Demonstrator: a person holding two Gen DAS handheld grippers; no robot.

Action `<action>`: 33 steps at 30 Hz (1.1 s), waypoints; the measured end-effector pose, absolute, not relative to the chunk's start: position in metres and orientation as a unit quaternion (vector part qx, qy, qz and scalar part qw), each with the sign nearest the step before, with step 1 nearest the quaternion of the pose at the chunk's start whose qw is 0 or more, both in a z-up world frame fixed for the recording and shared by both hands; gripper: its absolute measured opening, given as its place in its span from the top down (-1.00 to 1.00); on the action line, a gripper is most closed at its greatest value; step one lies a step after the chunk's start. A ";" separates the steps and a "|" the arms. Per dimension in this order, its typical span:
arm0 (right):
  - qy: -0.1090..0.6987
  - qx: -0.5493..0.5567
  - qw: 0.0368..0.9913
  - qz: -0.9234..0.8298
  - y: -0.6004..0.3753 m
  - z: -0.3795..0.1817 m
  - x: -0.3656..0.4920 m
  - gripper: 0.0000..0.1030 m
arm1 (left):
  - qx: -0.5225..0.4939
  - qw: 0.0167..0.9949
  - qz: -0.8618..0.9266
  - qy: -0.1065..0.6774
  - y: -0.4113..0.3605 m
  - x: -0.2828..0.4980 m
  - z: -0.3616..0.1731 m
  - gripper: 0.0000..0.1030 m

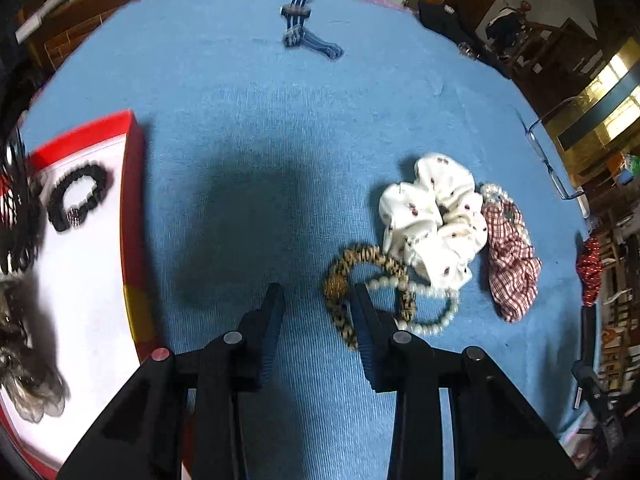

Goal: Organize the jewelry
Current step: 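Grasp the leopard-print bead bracelet with the left gripper while the right gripper grasps the plaid scrunchie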

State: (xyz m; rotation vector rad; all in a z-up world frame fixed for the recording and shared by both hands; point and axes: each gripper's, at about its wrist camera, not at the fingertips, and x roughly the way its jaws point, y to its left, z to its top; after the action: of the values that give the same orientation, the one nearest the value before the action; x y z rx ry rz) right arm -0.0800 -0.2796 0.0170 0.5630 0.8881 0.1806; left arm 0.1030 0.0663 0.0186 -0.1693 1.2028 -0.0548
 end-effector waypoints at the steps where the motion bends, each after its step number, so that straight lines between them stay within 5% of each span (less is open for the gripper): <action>1: 0.424 0.267 0.861 0.087 -0.278 0.017 -0.079 0.27 | -0.069 0.824 -0.024 0.561 0.064 0.102 0.019 0.45; 3: 0.425 0.264 0.861 0.089 -0.274 0.019 -0.077 0.27 | -0.060 0.830 -0.027 0.554 0.059 0.100 0.018 0.78; 13: 0.459 0.210 0.856 0.109 -0.217 0.040 -0.028 0.11 | -0.062 0.848 -0.095 0.517 0.046 0.041 0.037 0.78; 25: 0.523 0.190 0.827 0.082 -0.162 0.001 0.056 0.11 | -0.070 0.878 -0.135 0.454 0.045 -0.009 0.092 0.78; 26: 0.513 0.183 0.834 0.081 -0.161 0.003 0.054 0.28 | -0.072 0.877 -0.136 0.455 0.045 -0.011 0.092 0.78; 27: 0.512 0.176 0.836 0.090 -0.159 0.004 0.053 0.83 | -0.075 0.877 -0.136 0.455 0.047 -0.011 0.092 0.78; 33: 0.479 0.205 0.845 0.121 -0.175 0.030 0.015 0.84 | -0.087 0.882 -0.144 0.440 0.051 -0.015 0.102 0.78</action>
State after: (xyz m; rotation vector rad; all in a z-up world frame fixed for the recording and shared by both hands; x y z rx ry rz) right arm 0.0148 -0.1751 0.0295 0.4316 1.0113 0.2555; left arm -0.0147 0.0512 0.1022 -0.1808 0.9172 -0.2993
